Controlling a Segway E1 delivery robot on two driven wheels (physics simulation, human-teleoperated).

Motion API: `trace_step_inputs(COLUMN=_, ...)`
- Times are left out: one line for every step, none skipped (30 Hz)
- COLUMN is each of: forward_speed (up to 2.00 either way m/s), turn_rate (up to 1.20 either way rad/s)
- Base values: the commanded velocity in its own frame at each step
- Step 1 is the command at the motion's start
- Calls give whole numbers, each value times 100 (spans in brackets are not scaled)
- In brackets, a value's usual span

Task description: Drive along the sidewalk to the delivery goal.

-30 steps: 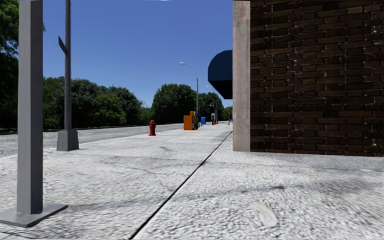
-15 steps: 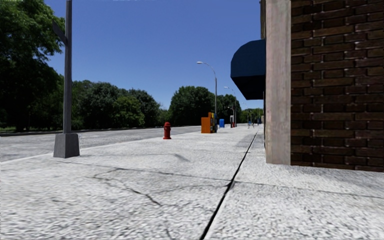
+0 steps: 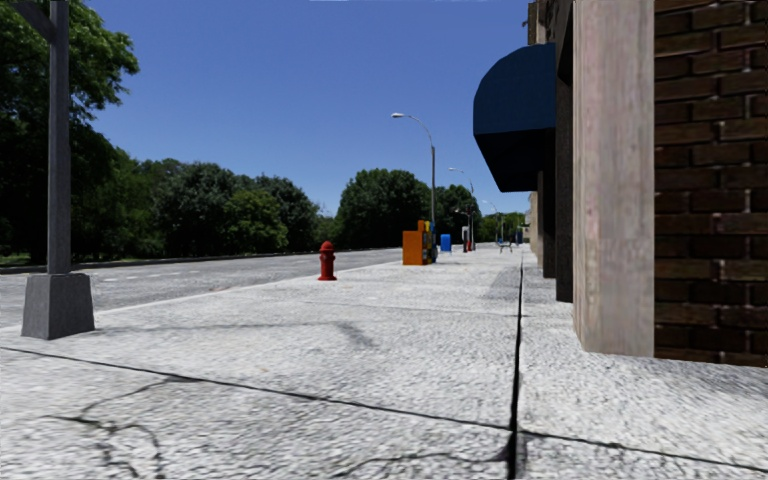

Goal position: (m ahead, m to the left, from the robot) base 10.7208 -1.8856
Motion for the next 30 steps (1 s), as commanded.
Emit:
trace_step_inputs(forward_speed=200, turn_rate=-56)
trace_step_inputs(forward_speed=200, turn_rate=-56)
trace_step_inputs(forward_speed=200, turn_rate=-56)
trace_step_inputs(forward_speed=200, turn_rate=-56)
trace_step_inputs(forward_speed=200, turn_rate=-56)
trace_step_inputs(forward_speed=200, turn_rate=-56)
trace_step_inputs(forward_speed=200, turn_rate=-56)
trace_step_inputs(forward_speed=200, turn_rate=-56)
trace_step_inputs(forward_speed=200, turn_rate=-56)
trace_step_inputs(forward_speed=200, turn_rate=-56)
trace_step_inputs(forward_speed=200, turn_rate=-53)
trace_step_inputs(forward_speed=200, turn_rate=-34)
trace_step_inputs(forward_speed=200, turn_rate=-34)
trace_step_inputs(forward_speed=200, turn_rate=-8)
trace_step_inputs(forward_speed=200, turn_rate=0)
trace_step_inputs(forward_speed=200, turn_rate=0)
trace_step_inputs(forward_speed=200, turn_rate=0)
trace_step_inputs(forward_speed=200, turn_rate=0)
trace_step_inputs(forward_speed=200, turn_rate=0)
trace_step_inputs(forward_speed=200, turn_rate=0)
trace_step_inputs(forward_speed=200, turn_rate=0)
trace_step_inputs(forward_speed=200, turn_rate=0)
trace_step_inputs(forward_speed=200, turn_rate=0)
trace_step_inputs(forward_speed=200, turn_rate=0)
trace_step_inputs(forward_speed=200, turn_rate=0)
trace_step_inputs(forward_speed=200, turn_rate=0)
trace_step_inputs(forward_speed=200, turn_rate=0)
trace_step_inputs(forward_speed=200, turn_rate=0)
trace_step_inputs(forward_speed=200, turn_rate=0)
trace_step_inputs(forward_speed=200, turn_rate=0)
